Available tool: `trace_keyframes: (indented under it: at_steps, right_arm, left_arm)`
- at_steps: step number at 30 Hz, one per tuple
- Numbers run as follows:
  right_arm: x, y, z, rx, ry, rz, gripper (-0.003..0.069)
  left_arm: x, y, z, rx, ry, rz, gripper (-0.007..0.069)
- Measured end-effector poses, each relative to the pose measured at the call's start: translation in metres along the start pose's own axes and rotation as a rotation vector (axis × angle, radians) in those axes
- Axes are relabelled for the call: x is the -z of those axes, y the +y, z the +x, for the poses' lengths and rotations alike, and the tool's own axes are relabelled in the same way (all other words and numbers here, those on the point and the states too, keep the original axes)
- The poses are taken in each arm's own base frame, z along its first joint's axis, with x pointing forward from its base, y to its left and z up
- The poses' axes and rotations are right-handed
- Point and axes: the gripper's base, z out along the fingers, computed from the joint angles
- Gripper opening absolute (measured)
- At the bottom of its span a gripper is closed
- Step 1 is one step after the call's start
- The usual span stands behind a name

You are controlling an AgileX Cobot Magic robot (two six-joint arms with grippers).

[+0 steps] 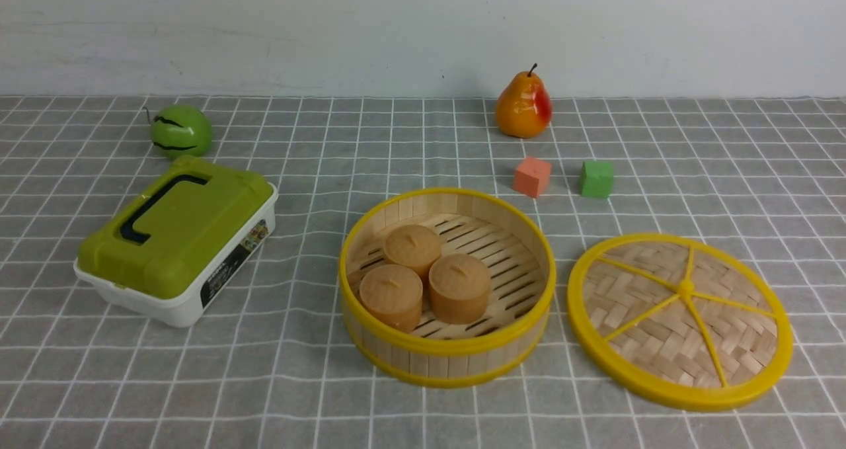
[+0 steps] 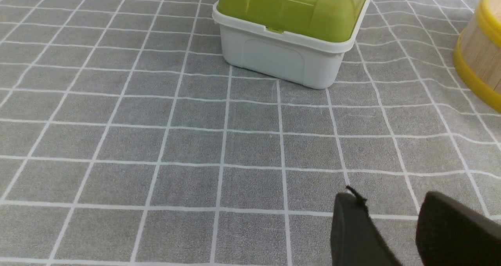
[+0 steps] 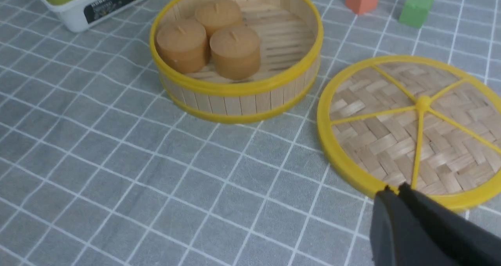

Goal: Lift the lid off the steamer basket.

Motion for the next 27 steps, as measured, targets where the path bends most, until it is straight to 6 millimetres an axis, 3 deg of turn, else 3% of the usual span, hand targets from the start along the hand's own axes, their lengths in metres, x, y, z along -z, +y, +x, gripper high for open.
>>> trace_keyframes:
  at_steps: [11, 14, 18, 21, 27]
  right_arm:
    - [-0.027, -0.02, 0.038, 0.111, -0.282, 0.152, -0.001]
    - [-0.033, -0.028, 0.064, 0.116, -0.339, 0.233, -0.0006]
    - [-0.036, -0.036, 0.092, 0.074, -0.376, 0.334, -0.0005]
    - [-0.041, -0.044, 0.116, -0.063, -0.381, 0.415, -0.0004]
    - [-0.04, -0.047, 0.13, -0.175, -0.328, 0.464, -0.0003]
  left_arm:
    - [0.0, 0.0, 0.0, 0.0, 0.0, 0.0, 0.0239]
    - [0.0, 0.0, 0.0, 0.0, 0.0, 0.0, 0.0239]
    - [0.0, 0.0, 0.0, 0.0, 0.0, 0.0, 0.0239]
    - [0.0, 0.0, 0.0, 0.0, 0.0, 0.0, 0.0239]
    - [0.0, 0.0, 0.0, 0.0, 0.0, 0.0, 0.0239]
